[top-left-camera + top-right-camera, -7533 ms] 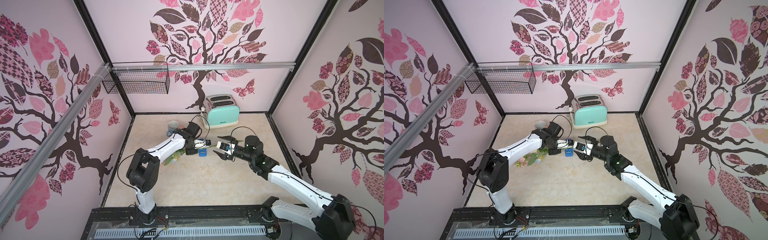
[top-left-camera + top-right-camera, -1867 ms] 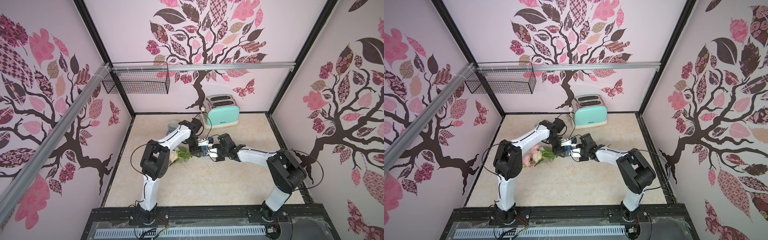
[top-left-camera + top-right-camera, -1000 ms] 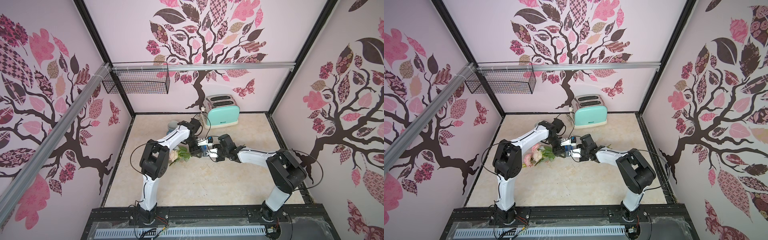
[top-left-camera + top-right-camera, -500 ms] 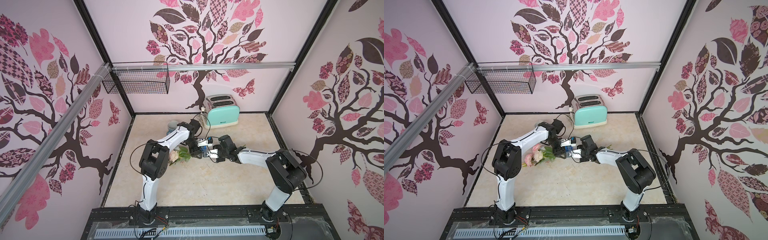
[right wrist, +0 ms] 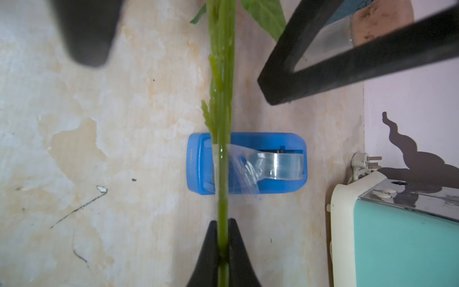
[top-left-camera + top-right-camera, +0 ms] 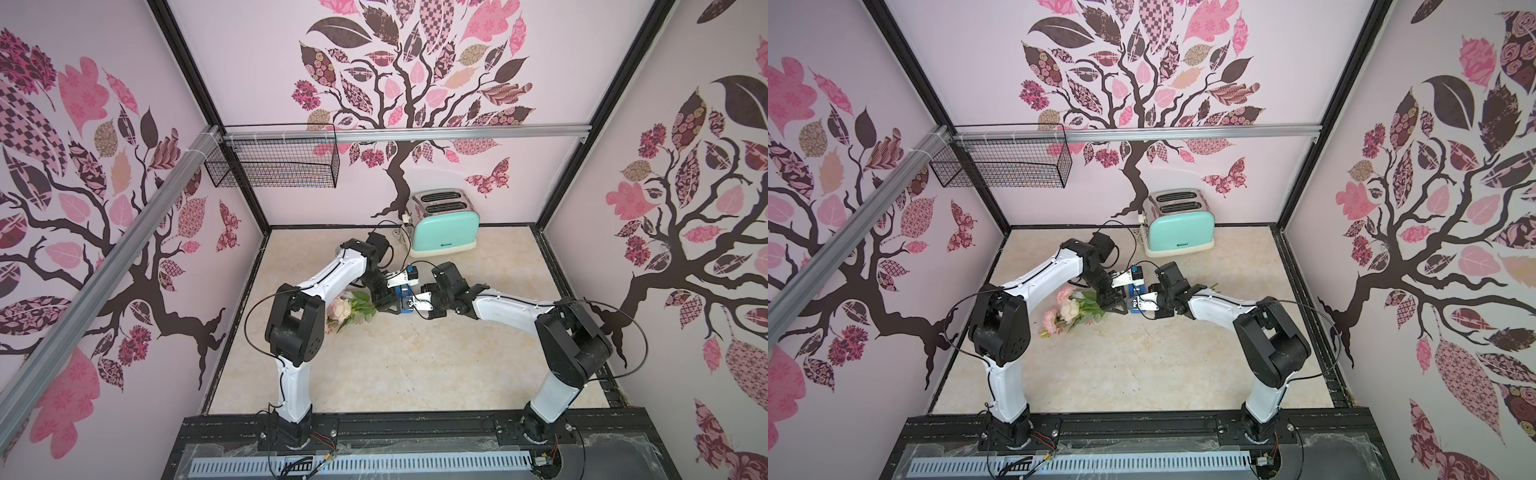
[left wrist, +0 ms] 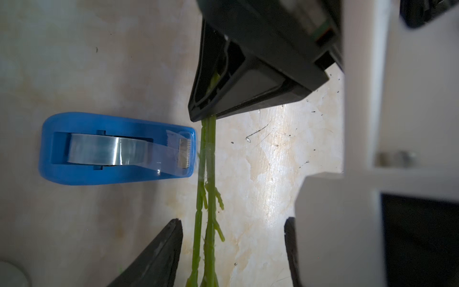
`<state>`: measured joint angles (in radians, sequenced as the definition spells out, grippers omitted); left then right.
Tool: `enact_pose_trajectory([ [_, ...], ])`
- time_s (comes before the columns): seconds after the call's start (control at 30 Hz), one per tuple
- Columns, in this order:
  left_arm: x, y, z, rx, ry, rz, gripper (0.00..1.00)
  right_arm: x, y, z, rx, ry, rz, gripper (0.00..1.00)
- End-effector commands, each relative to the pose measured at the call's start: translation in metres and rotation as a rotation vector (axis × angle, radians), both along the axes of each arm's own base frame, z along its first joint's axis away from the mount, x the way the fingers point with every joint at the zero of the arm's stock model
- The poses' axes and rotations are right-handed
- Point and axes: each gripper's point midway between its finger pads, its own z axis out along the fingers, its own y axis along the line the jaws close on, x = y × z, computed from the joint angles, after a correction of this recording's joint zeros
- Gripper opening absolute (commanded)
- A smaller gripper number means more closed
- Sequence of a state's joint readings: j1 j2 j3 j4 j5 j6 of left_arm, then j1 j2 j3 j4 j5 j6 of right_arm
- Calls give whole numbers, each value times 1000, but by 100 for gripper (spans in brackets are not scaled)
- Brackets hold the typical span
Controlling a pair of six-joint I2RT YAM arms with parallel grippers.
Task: Wrap bouquets with tape
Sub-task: Wrap the tape around the bouquet.
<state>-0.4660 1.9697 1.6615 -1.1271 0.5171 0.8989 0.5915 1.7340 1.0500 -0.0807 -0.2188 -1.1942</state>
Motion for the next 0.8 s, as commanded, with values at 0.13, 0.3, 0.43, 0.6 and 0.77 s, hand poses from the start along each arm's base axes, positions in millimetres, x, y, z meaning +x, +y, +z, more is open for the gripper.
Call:
enact_pose_trajectory([
  [0.13,-12,-4,13,-21,-23,-54,71,-15,3,-21,-50,152,39,0],
  [0.3,-4,-8,11,-20,-67,-42,72,-21,2,-28,-74,207,53,0],
  [0.43,15,-8,19,-11,-145,11,73,-23,1,-33,-80,217,52,0],
  [0.6,39,5,48,-114,-246,133,75,-21,-2,-38,-70,196,23,0],
  [0.77,26,28,35,-68,-325,79,72,-12,2,-25,-7,108,7,0],
])
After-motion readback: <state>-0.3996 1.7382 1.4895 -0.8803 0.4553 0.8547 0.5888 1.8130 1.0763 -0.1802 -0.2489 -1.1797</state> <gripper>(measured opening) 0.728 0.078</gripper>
